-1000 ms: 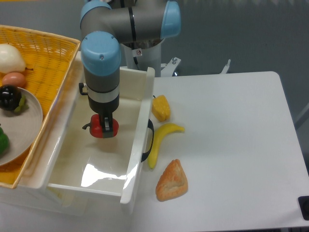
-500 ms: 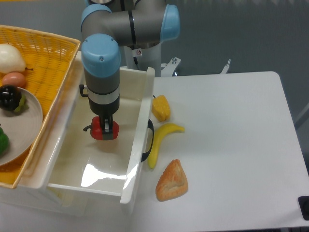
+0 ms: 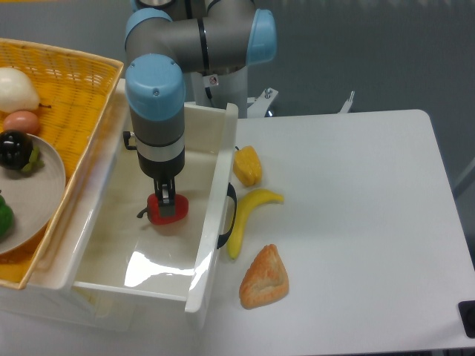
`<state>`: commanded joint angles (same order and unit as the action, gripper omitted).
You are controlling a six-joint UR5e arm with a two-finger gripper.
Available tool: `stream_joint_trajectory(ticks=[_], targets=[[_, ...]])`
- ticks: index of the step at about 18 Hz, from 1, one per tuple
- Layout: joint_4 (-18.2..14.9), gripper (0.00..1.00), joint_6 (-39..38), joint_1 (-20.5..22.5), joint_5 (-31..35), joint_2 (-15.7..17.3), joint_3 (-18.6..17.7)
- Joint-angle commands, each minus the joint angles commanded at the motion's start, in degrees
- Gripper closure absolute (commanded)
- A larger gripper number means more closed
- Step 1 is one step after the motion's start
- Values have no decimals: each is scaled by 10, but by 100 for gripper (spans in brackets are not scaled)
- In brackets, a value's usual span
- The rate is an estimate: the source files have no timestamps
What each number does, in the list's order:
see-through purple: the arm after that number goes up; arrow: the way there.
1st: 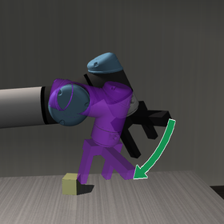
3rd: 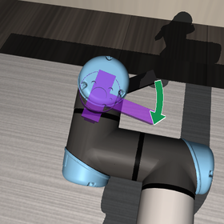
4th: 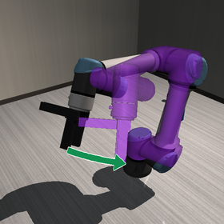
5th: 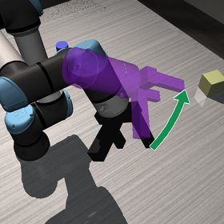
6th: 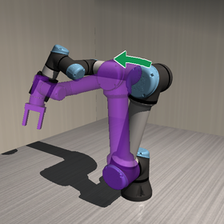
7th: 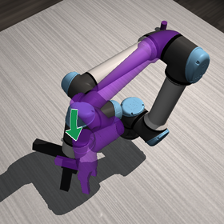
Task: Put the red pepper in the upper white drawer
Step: 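Lower the red pepper into the drawer bottom, then open the gripper to release the pepper in the drawer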
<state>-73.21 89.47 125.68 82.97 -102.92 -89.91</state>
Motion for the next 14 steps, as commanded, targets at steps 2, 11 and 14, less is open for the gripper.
stream_joint_trajectory(ticks=[2, 11, 14], targets=[[-2, 24, -8, 2, 1, 3, 1], [-3, 9, -67, 38, -5, 30, 18], [-3, 8, -108, 44, -17, 40, 18]])
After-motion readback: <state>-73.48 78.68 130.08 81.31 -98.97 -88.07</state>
